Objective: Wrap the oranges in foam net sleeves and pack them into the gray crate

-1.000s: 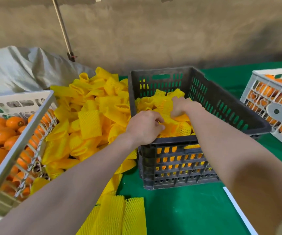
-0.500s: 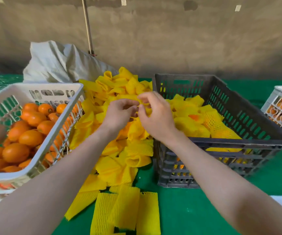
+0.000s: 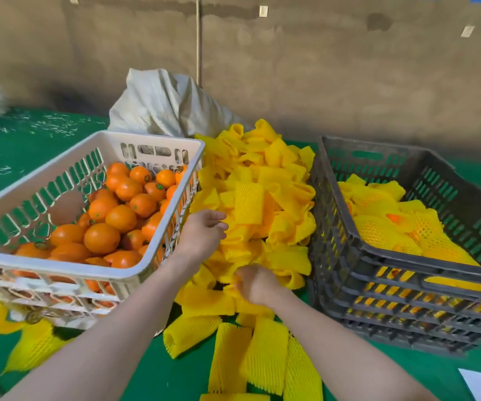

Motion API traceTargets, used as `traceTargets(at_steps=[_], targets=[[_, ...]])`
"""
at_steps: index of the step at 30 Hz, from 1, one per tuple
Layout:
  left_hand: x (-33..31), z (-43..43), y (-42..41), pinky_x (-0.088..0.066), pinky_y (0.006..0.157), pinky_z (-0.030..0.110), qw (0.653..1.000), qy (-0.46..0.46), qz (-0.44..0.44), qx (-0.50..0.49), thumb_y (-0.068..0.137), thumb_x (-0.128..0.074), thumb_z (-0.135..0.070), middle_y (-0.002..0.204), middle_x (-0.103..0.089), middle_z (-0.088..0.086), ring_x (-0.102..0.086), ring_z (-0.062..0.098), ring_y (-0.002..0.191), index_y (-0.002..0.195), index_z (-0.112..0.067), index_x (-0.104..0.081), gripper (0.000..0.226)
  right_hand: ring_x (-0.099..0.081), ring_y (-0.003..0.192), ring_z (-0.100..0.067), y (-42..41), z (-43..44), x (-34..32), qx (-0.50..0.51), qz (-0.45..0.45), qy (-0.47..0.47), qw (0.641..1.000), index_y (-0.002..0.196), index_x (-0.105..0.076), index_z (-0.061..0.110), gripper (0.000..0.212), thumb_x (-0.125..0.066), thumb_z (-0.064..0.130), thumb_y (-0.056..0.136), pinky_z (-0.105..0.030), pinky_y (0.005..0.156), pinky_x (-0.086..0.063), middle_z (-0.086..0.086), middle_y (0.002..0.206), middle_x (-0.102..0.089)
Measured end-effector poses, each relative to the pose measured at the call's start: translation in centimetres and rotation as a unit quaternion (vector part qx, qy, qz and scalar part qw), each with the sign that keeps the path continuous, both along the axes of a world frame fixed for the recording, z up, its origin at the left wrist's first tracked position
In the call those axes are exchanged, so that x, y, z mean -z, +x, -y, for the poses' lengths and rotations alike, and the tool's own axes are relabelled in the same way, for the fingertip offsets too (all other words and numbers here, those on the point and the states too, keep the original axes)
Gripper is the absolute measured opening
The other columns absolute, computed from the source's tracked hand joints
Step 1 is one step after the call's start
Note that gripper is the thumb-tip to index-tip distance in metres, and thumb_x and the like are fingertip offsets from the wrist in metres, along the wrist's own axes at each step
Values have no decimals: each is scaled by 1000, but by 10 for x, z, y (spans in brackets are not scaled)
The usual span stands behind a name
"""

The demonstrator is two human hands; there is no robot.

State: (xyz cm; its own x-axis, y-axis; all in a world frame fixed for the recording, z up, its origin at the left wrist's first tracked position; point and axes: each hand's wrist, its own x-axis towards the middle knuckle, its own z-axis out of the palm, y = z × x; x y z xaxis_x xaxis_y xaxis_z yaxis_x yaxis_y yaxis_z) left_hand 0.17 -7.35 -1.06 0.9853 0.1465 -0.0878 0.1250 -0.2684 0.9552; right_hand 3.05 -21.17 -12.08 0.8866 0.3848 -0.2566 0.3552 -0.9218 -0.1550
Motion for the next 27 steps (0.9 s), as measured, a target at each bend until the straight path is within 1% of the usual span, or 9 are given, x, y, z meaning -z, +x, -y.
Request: traceTargets(at_steps=[5,7,9,14,16,19,21,23,27], targets=[[2,-13,4,-47,91,41,1000,-12,-5,11,98,-45,-1,132,-53,9,-50,27,121,132,-10,-48,35,-60,87,-25,13,5,-56,100,71,247,961,104,-66,7,23,-52,21,93,-30,74,-44,-17,101,-67],[-3,-14,9,-42,88,36,1000,-17,1,0,98,-45,-3,144,-43,6,-41,26,131,141,-13,-39,44,-47,55,-11,11,8,-79,119,63,357,924,100,-67,21,17,-54,16,92,-23,54,-36,-7,70,-62],[-9,-13,15,-38,99,38,999,-35,4,-8,98,-47,-4,153,-31,5,-30,27,140,148,-14,-27,55,-33,47,-8,4,10,-95,125,85,449,880,82,-63,26,17,-55,13,91,-24,49,-28,4,53,-45],[-29,-8,29,-28,111,43,996,-88,-7,0,98,-49,-6,156,-26,5,-24,28,143,151,-13,-19,62,-36,44,-5,-20,0,-114,119,157,541,818,115,-64,24,27,-58,13,91,-19,45,-32,11,58,-54],[-35,-10,33,-38,102,45,991,-134,-20,17,97,-49,-3,143,-45,8,-41,31,131,145,-14,-37,51,-58,68,2,-29,-6,-121,98,181,547,811,116,-65,22,28,-61,14,90,-13,63,-48,22,85,-65],[-44,-19,33,-51,70,34,979,-200,-5,40,92,-48,6,99,-65,10,-61,25,87,109,-14,-63,30,-55,108,6,-35,-14,-130,13,142,543,828,110,-65,27,27,-65,27,83,-16,88,-48,10,116,-62],[-46,-30,32,-51,60,30,980,-193,26,47,89,-53,9,86,-63,10,-60,20,72,94,-12,-62,23,-57,107,0,-36,-24,-140,2,66,577,814,100,-67,27,23,-57,36,82,-17,83,-50,5,113,-62],[-48,-43,30,-52,62,28,981,-176,52,67,89,-57,4,83,-63,8,-60,18,71,89,-12,-62,17,-63,94,-13,-31,-40,-148,54,28,646,761,93,-69,20,25,-53,40,88,-25,71,-55,2,99,-65],[-56,-80,28,-52,66,25,985,-57,132,97,91,-57,0,88,-65,9,-62,12,73,90,-9,-63,11,-64,90,-21,-7,-79,-164,110,9,655,748,112,-54,28,22,-60,27,90,-32,56,-53,-4,111,-60]])
